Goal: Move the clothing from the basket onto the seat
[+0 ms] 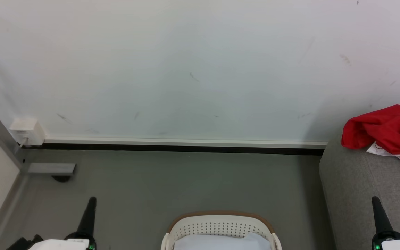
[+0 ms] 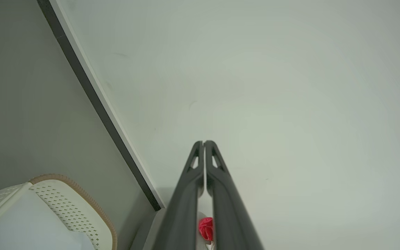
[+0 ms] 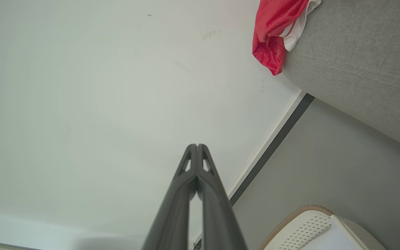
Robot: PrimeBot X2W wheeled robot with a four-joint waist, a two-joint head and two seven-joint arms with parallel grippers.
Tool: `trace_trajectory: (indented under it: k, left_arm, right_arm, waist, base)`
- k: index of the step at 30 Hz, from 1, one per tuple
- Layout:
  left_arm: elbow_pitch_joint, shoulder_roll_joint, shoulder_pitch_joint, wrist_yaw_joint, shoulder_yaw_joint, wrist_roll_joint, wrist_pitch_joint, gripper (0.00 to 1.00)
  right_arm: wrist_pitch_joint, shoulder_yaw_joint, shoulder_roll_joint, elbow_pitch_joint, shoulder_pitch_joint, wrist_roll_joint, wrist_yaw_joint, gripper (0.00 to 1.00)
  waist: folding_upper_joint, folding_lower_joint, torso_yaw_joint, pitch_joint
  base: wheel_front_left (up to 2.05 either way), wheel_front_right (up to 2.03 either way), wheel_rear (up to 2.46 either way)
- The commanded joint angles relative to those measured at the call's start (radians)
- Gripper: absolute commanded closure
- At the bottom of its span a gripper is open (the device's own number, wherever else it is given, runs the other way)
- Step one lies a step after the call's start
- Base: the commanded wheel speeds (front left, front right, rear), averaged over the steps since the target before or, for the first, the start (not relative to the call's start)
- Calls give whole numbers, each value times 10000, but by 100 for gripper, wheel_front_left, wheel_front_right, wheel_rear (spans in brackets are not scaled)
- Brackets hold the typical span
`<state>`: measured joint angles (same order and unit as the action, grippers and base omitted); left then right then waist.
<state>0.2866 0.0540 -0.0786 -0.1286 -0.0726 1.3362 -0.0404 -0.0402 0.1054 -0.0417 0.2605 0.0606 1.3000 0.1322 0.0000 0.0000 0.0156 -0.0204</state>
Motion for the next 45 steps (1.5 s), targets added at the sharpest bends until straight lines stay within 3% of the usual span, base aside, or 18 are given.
trace_trajectory:
  k: [1,35,45]
  left_arm:
    - [-113,24,-187,-27,-72,274,-65,100]
    - [-421,-28,-334,-38,-430,2664,-736,100]
    - [-437,-31,-341,-39,-446,2822,-778,100]
  right_arm:
    - [-61,40,-108,-86,230,285,-19,100]
    - [-730,103,-122,-180,527,3036,-26,100]
    - [-773,107,-120,-182,552,3136,-26,100]
  waist:
    - [0,0,-7,11]
    - [0,0,-145,219]
    - [0,0,-156,235]
  base:
    - [0,0,0]
    - [0,0,0]
    - [0,0,0]
